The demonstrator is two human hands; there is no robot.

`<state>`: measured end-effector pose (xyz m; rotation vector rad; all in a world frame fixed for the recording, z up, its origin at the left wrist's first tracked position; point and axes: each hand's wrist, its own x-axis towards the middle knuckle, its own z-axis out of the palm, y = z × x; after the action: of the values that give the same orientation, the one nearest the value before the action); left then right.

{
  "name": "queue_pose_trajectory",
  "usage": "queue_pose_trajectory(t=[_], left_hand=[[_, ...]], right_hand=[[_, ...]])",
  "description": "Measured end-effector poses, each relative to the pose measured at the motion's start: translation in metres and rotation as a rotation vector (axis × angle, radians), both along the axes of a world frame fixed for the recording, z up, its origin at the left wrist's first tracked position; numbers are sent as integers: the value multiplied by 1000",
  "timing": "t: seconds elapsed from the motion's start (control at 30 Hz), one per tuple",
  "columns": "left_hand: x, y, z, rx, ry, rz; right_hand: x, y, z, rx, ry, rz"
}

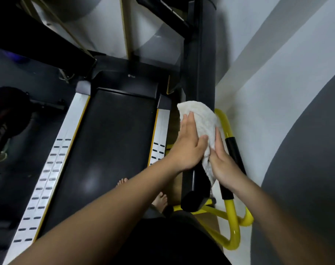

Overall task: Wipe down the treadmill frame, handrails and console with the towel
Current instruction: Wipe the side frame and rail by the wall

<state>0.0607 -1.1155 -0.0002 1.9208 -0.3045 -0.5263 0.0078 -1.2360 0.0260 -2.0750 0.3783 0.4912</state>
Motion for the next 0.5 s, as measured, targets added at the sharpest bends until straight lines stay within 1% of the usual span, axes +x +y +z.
queue_pose_trajectory(t=[0.1,0.23,0.33,0.43,0.5], left_hand=[[29,-12,15,124,-70,-19],[39,-20,20,163,-103,-1],[39,-16,15,150,-118,-25],[41,-14,14,132,-97,-50],[43,-12,13,128,-94,-68]], right_hand=[[26,-8,-10,103,-68,-134],[30,-6,-32,197,-73,-325],[23,-2,-32,231,-82,-343],[18,0,-29,310,-61,-376],[17,3,-30,303,-39,-402]])
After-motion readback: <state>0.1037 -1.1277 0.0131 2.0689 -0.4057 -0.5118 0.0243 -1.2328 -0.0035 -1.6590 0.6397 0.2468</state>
